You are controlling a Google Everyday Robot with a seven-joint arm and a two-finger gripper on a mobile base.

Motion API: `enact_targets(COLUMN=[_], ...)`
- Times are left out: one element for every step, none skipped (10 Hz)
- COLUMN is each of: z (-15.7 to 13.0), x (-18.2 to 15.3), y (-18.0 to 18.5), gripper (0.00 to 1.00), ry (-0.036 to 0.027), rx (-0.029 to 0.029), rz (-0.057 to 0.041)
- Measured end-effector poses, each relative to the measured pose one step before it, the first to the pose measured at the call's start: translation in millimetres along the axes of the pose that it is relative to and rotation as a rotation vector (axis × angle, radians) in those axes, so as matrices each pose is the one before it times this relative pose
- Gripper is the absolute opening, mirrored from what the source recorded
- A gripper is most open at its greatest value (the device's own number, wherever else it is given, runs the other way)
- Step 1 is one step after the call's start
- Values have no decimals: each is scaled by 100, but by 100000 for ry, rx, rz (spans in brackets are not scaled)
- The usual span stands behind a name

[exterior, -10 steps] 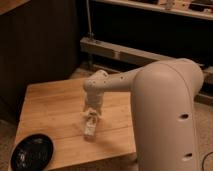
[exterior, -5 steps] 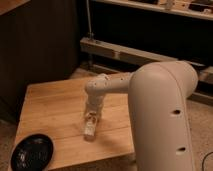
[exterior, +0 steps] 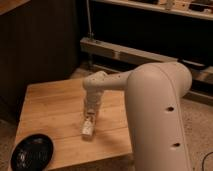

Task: Place the bottle in the ceramic bowl

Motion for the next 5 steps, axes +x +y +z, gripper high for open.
enact_targets(z=[-68, 104, 213, 630, 106], x=[-6, 13, 96, 132, 84], y=[436, 330, 328, 233, 179], gripper=[8, 1, 0, 0, 0], ry=[1009, 1129, 1234, 2473, 1084], rx=[15, 24, -345, -1020, -1127], rz=[-952, -1036, -818, -579, 56])
